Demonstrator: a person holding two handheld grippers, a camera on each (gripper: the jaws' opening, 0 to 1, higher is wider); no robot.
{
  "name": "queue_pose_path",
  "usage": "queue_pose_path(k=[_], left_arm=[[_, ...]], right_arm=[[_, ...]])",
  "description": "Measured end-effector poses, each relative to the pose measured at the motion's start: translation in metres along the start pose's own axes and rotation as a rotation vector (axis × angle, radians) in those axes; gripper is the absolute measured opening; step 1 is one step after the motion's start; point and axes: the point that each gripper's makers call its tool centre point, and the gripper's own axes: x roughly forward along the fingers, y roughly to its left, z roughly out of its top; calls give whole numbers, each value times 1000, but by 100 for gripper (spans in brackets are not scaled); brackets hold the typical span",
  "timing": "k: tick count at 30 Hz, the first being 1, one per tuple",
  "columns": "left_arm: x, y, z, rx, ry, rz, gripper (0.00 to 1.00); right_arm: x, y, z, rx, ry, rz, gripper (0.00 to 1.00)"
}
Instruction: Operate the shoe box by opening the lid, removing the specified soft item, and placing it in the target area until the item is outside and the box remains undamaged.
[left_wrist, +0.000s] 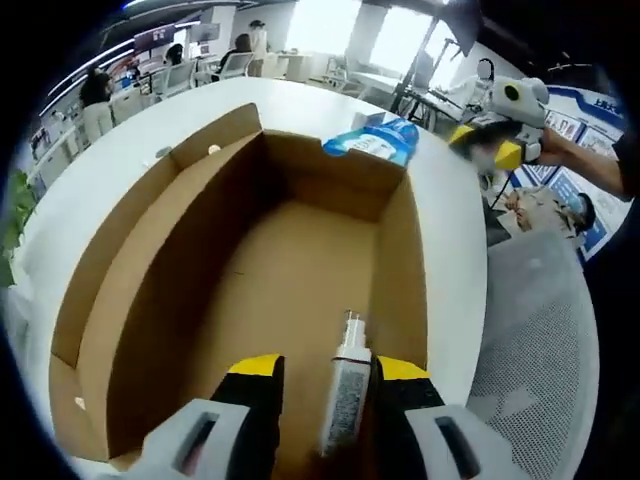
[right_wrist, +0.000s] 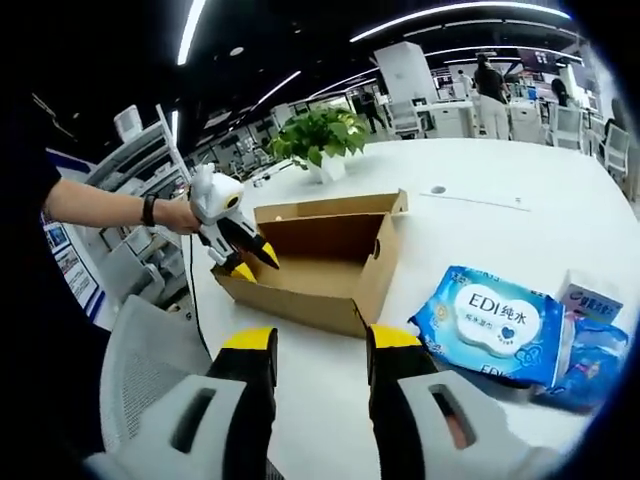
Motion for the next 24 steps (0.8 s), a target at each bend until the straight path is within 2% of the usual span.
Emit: queue_pose_path(k=[4, 8, 11, 15, 17, 19, 20, 21, 24], left_arm=[[8, -6, -8, 28, 49, -31, 36], [14, -8, -17, 78, 106, -35, 36], [15, -12, -15, 68, 105, -51, 39], [14, -13, -15, 104, 113, -48, 38], [11, -11, -23, 131, 150, -47, 38], [10, -4, -36, 160, 203, -19, 38], [12, -5, -37, 143, 195, -25, 38], [13, -9, -36, 73, 173, -34, 38], [16, -12, -28, 13, 110, -35, 36]], right_arm=[[-3, 3, -5, 5, 4, -7, 33], [-5, 5, -8, 5, 7, -12, 33], [-8, 4, -9, 13, 3, -16, 33], [-10, 5, -11, 15, 3, -21, 33], [-12, 6, -11, 14, -2, -24, 33], [-13, 7, -11, 22, -10, -29, 33], [-14, 7, -12, 25, -11, -31, 32], [-14, 8, -13, 28, -12, -32, 32], [-14, 11, -16, 33, -12, -33, 32]])
